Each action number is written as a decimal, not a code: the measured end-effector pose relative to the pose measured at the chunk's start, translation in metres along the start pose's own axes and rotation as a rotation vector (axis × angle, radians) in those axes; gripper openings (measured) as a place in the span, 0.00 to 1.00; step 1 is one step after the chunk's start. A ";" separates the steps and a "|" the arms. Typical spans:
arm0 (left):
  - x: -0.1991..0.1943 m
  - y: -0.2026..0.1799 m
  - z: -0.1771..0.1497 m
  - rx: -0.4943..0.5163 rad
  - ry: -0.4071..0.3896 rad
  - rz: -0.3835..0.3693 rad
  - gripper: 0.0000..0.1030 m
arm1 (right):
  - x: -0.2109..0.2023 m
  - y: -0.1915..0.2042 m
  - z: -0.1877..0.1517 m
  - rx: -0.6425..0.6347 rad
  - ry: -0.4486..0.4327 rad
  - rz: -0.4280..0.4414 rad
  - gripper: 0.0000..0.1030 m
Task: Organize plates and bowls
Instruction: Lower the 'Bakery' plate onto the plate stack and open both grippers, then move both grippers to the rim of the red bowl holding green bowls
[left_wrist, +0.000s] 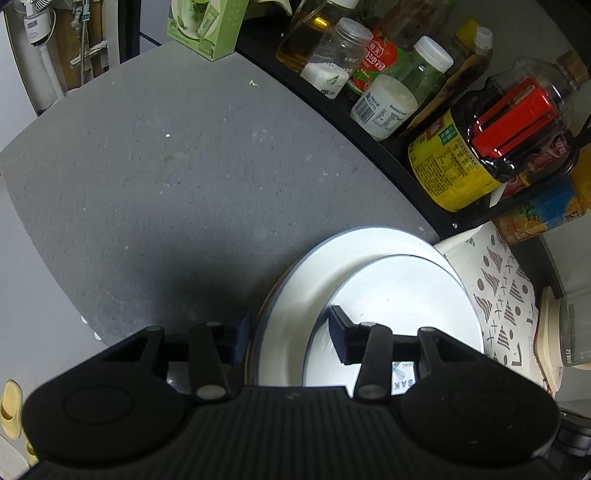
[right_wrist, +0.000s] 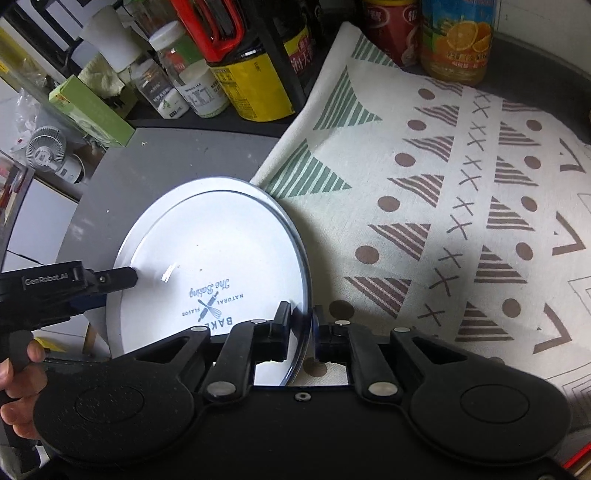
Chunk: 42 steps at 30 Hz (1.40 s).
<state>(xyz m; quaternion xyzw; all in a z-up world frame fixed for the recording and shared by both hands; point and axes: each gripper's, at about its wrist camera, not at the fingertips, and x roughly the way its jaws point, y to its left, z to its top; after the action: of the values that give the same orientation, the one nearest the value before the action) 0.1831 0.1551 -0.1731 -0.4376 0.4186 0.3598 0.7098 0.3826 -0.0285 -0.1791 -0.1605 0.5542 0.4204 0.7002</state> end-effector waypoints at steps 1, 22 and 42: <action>-0.001 0.001 0.001 0.000 -0.003 -0.003 0.39 | 0.002 0.000 0.000 0.005 0.005 0.000 0.13; 0.000 0.010 0.010 -0.018 0.032 -0.044 0.27 | 0.012 0.004 0.002 0.019 0.004 0.017 0.25; -0.011 -0.005 0.007 0.009 0.000 0.042 0.47 | -0.018 -0.001 -0.002 0.033 -0.038 0.050 0.52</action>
<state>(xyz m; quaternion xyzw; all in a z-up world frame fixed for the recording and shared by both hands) 0.1852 0.1581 -0.1601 -0.4256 0.4293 0.3729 0.7040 0.3814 -0.0374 -0.1636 -0.1268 0.5516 0.4317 0.7024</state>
